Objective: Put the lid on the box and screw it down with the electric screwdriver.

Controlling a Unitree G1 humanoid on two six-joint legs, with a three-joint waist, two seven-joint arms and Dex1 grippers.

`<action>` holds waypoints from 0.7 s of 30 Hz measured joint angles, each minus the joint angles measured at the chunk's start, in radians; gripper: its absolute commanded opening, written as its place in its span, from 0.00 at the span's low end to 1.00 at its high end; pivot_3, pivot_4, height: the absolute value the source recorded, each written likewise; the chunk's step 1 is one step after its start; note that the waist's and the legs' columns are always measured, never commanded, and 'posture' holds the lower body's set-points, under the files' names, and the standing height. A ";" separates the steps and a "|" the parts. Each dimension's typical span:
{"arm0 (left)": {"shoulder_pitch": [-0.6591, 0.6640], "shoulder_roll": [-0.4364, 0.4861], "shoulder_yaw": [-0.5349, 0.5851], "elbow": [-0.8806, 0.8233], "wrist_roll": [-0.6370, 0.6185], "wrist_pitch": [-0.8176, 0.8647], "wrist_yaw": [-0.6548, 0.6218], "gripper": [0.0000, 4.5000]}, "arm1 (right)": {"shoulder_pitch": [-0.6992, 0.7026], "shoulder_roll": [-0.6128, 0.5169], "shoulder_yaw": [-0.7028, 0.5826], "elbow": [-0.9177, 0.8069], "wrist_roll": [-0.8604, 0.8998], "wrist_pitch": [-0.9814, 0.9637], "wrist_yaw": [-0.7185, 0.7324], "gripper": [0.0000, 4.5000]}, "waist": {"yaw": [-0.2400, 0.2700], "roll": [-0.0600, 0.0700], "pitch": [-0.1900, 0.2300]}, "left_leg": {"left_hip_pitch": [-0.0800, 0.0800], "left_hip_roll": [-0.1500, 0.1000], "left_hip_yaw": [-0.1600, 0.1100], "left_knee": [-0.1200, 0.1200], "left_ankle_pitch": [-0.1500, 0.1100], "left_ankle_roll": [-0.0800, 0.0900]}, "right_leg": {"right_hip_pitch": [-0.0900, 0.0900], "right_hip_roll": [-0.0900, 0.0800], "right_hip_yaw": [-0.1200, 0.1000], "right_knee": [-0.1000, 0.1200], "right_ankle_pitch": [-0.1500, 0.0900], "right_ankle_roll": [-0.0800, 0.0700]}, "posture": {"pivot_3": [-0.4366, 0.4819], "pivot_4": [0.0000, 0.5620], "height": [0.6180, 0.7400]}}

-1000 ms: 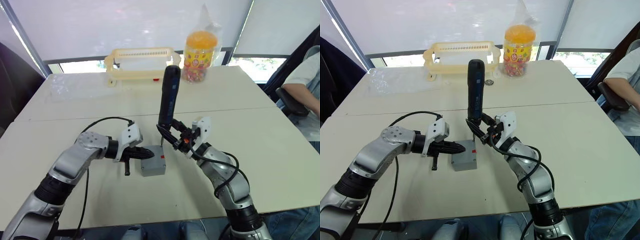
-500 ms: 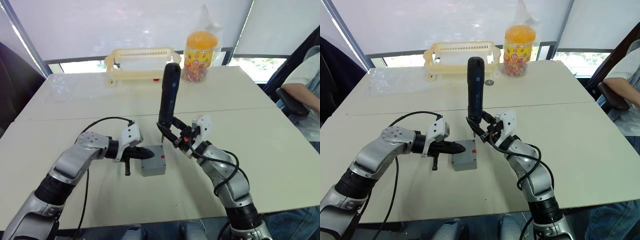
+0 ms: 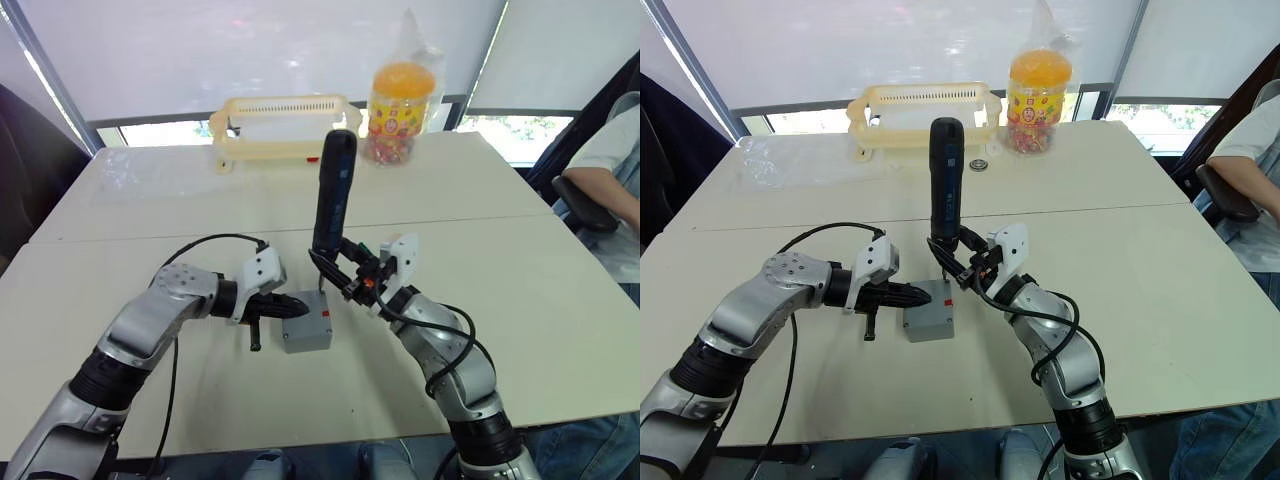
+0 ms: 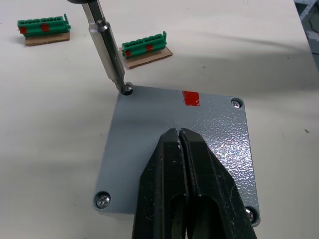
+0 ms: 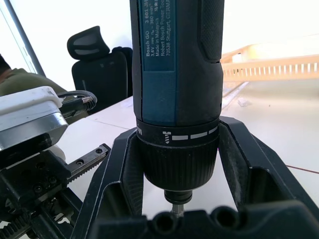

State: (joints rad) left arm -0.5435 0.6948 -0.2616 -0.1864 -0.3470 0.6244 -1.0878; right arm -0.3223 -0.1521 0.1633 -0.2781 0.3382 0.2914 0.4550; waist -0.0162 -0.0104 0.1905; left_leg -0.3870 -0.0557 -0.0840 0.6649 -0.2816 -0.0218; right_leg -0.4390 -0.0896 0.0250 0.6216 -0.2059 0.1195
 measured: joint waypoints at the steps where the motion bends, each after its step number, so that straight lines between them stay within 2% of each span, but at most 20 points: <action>1: 0.000 0.000 0.000 0.000 0.000 0.000 0.000 0.00 | 0.000 0.000 0.000 0.000 0.000 0.000 0.000 0.39 | 0.000 0.000 0.000 | 0.000 0.000 0.000 0.000 0.000 0.000 | 0.000 0.000 0.000 0.000 0.000 0.000 | 0.48 0.27 1.00; 21: 0.000 -0.003 0.000 0.002 0.000 -0.001 -0.001 0.00 | 0.009 0.003 -0.011 -0.078 0.021 0.030 -0.018 0.39 | 0.001 0.000 0.000 | 0.000 0.000 0.000 0.000 0.000 0.000 | 0.000 0.000 0.000 0.000 0.000 0.000 | 0.48 0.27 1.00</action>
State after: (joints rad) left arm -0.5437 0.6916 -0.2620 -0.1847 -0.3465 0.6236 -1.0884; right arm -0.3132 -0.1493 0.1519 -0.3564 0.3589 0.3215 0.4371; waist -0.0150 -0.0104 0.1905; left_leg -0.3870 -0.0557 -0.0841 0.6649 -0.2816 -0.0218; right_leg -0.4388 -0.0896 0.0250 0.6215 -0.2060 0.1195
